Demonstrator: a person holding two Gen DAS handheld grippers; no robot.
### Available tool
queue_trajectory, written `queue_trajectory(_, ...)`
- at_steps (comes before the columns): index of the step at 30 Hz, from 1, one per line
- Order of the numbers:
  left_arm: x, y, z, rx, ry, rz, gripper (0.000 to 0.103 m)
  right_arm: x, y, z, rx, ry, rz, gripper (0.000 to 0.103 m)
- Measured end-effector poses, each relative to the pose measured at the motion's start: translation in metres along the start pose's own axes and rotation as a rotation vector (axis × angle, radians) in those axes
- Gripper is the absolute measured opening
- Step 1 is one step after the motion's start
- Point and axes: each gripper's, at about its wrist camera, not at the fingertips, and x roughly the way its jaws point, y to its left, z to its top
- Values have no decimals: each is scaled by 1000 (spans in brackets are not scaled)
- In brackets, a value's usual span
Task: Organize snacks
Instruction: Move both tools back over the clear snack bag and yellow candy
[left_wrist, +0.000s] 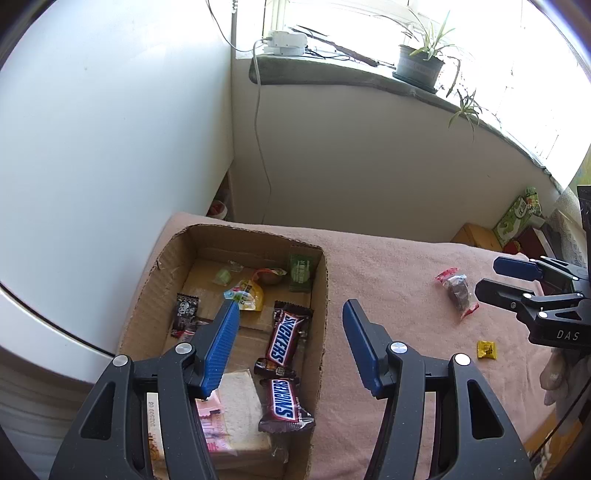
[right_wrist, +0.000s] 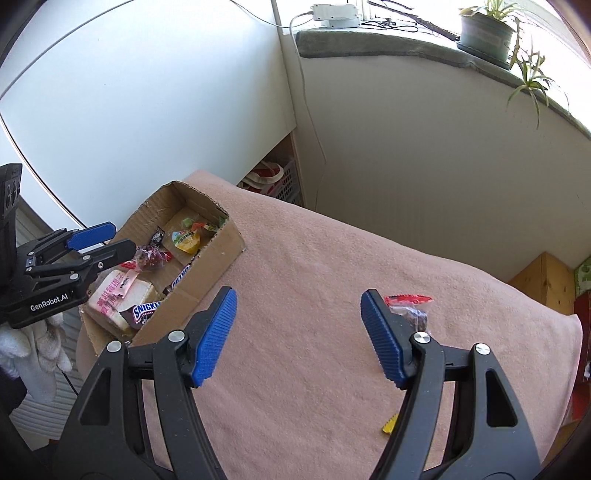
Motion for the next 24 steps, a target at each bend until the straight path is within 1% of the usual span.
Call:
queue_trajectory(5, 5, -19, 0, 23, 14, -34, 58, -16, -36, -29, 76, 12, -39, 72)
queue_trajectory(12, 18, -46, -1, 54, 43, -84, 58, -22, -76, -72, 163, 53, -84, 72)
queue_trajectory(17, 28, -64, -5, 75, 74, -115, 58, -20, -92, -96, 200, 82, -109, 72)
queue_trajectory(24, 45, -93, -10, 92, 132, -167, 58, -14, -105, -124, 226, 124, -109, 72)
